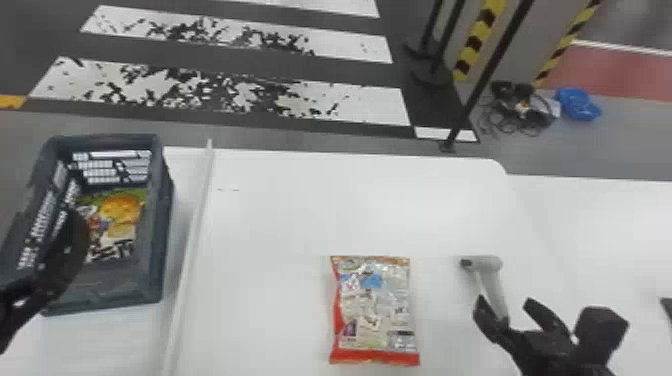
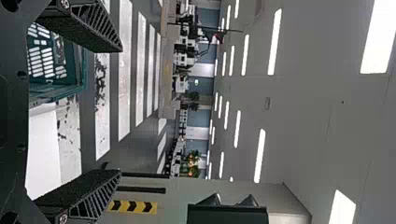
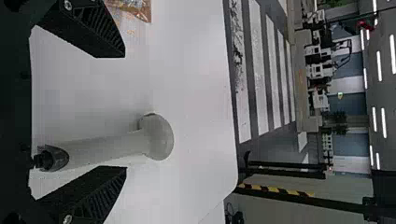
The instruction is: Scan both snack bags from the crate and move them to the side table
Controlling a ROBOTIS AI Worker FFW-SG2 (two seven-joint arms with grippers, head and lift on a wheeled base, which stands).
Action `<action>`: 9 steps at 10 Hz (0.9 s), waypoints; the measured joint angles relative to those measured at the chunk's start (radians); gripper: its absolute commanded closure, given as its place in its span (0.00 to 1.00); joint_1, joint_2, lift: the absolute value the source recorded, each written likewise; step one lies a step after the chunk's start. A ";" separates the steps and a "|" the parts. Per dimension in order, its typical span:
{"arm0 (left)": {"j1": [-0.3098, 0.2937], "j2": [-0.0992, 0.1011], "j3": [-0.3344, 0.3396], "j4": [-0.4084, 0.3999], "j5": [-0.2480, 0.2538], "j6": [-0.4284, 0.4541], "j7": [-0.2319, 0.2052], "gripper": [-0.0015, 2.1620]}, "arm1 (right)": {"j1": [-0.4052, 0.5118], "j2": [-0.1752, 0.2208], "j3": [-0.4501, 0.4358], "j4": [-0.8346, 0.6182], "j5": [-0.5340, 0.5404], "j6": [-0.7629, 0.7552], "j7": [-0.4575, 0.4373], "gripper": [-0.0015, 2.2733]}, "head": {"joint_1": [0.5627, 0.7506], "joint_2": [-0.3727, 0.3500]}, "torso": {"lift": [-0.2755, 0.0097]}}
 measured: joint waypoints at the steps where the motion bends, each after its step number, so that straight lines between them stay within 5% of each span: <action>1: 0.001 0.000 0.001 0.000 0.000 0.000 -0.001 0.03 | -0.035 -0.021 -0.002 0.063 0.004 -0.004 0.013 0.03 | 0.70 0.22 | 0.86; 5: 0.020 -0.001 0.021 -0.008 0.000 -0.002 -0.007 0.03 | -0.189 -0.094 0.014 0.282 0.054 -0.025 0.034 0.04 | 0.70 0.19 | 0.86; 7: 0.027 -0.005 0.030 -0.011 0.000 -0.003 -0.010 0.03 | -0.258 -0.122 0.029 0.382 0.082 -0.022 0.048 0.20 | 0.70 0.20 | 0.86; 8: 0.030 -0.008 0.029 -0.013 0.000 -0.003 -0.010 0.03 | -0.289 -0.134 0.033 0.430 0.089 -0.012 0.053 0.45 | 0.70 0.19 | 0.86; 9: 0.031 -0.009 0.028 -0.014 -0.001 -0.003 -0.011 0.03 | -0.302 -0.143 0.033 0.451 0.090 -0.003 0.065 0.91 | 0.70 0.18 | 0.86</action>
